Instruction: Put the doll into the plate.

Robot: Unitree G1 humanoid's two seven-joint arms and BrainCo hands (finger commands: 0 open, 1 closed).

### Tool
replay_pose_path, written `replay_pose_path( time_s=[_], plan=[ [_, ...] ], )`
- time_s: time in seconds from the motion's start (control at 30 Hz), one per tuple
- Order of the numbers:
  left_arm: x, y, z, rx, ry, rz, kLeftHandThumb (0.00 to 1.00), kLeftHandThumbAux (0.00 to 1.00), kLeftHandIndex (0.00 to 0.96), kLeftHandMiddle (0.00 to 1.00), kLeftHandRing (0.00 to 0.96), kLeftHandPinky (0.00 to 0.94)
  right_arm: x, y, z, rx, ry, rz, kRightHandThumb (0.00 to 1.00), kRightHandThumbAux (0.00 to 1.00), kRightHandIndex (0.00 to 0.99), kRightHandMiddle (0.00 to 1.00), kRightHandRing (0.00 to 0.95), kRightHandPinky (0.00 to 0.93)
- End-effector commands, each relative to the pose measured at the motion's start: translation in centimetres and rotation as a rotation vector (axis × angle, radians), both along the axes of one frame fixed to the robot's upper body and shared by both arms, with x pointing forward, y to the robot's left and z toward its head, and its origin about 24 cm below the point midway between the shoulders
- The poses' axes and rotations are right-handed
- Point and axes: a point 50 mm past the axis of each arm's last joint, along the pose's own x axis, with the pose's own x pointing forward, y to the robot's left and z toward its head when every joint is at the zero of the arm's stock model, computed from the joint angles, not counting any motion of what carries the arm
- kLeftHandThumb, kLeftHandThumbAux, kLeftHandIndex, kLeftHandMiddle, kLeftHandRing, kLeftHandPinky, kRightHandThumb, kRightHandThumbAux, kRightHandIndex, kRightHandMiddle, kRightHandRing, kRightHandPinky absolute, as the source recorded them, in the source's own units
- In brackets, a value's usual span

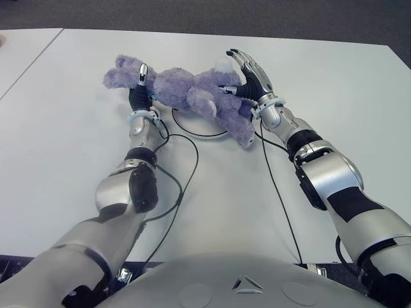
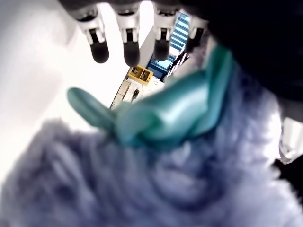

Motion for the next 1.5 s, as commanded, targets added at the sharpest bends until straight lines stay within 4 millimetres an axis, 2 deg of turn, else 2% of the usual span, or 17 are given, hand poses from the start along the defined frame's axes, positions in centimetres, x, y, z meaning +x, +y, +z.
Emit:
replay_pose_path(
  time_s=[0.03,0.47,0.73,0.83,1.03,1.3,1.5],
  plan=[
    [-7.3,-2.0,-10.0,-0.158,0.456,-0.011,0.0,0.5,0.0,0.078,0.096,0.113,-0.5,-0.7,-2.8,-0.062,0.136,-0.051,0.039,0.371,0.0,0.0,0.0,0.0],
    [-7.2,-2.1,-9.9,-0.193,0.442,0.003,0.0,0.487,0.0,0.079,0.099,0.132,-0.9,-0.3,-2.3,-0.023,0.091,0.028,0.042,0.376,0.0,0.0,0.0,0.0],
    [-7.3,-2.1,-10.0,-0.196,0.437,0.004,0.0,0.482,0.0,0.08,0.1,0.131,-2.9,0.7,-2.2,-0.025,-0.165,0.164,0.061,0.401,0.0,0.0,0.0,0.0],
    [-7.3,-2.1,-10.0,-0.197,0.437,0.005,0.0,0.482,0.0,0.083,0.104,0.137,-3.8,0.9,-1.8,0.031,-0.312,0.221,0.076,0.397,0.0,0.0,0.0,0.0],
    [-7.3,-2.0,-10.0,-0.202,0.435,0.01,0.0,0.479,0.0,0.09,0.113,0.147,-5.0,1.1,-1.3,0.11,-0.494,0.291,0.073,0.361,0.0,0.0,0.0,0.0],
    [-7.2,-1.9,-9.9,-0.201,0.439,0.012,0.0,0.473,0.0,0.097,0.121,0.156,-5.3,1.6,-0.5,0.142,-0.597,0.381,0.032,0.274,0.0,0.0,0.0,0.0],
    [-7.1,-1.9,-9.8,-0.177,0.451,0.002,0.0,0.475,0.0,0.091,0.114,0.13,-5.6,1.7,-0.3,0.171,-0.619,0.422,0.037,0.26,0.0,0.0,0.0,0.0]
  ],
)
